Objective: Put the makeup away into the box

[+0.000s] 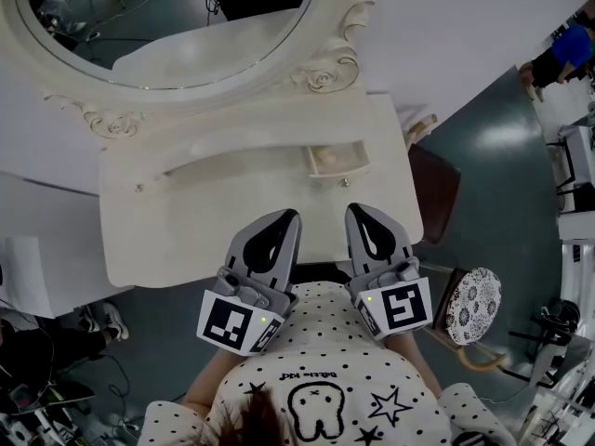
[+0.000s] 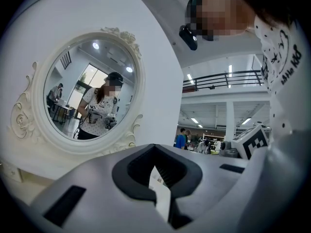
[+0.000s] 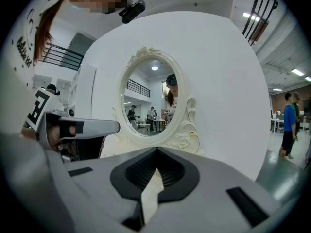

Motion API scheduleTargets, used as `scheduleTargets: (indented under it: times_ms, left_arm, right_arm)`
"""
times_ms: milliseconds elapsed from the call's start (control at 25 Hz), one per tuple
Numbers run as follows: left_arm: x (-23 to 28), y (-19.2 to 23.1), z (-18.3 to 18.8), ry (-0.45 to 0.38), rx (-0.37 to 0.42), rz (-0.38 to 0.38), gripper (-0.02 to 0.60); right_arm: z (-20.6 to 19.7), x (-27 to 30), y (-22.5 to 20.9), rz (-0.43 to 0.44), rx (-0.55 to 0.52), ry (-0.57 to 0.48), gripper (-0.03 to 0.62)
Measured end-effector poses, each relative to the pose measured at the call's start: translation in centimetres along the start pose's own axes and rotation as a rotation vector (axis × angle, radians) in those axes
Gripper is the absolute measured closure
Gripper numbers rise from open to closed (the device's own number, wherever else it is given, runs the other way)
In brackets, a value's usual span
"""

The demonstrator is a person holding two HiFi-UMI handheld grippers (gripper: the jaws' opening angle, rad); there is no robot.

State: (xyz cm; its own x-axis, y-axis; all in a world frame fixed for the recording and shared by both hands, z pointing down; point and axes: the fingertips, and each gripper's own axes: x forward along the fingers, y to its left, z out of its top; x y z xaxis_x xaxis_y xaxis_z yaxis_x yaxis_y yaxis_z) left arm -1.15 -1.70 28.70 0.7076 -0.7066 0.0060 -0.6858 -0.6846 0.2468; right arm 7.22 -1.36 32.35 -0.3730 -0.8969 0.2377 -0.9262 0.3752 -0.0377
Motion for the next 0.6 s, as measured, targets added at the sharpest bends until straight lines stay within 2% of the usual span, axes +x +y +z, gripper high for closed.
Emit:
scheduleTargets:
  times_ms: [600]
  left_arm:
    - [0.07, 0.23, -0.19, 0.002, 0.001, 0.003, 0.586]
  right_arm:
    - [-0.20, 0.16, -0.14, -0.004, 0.006, -0.004, 0.588]
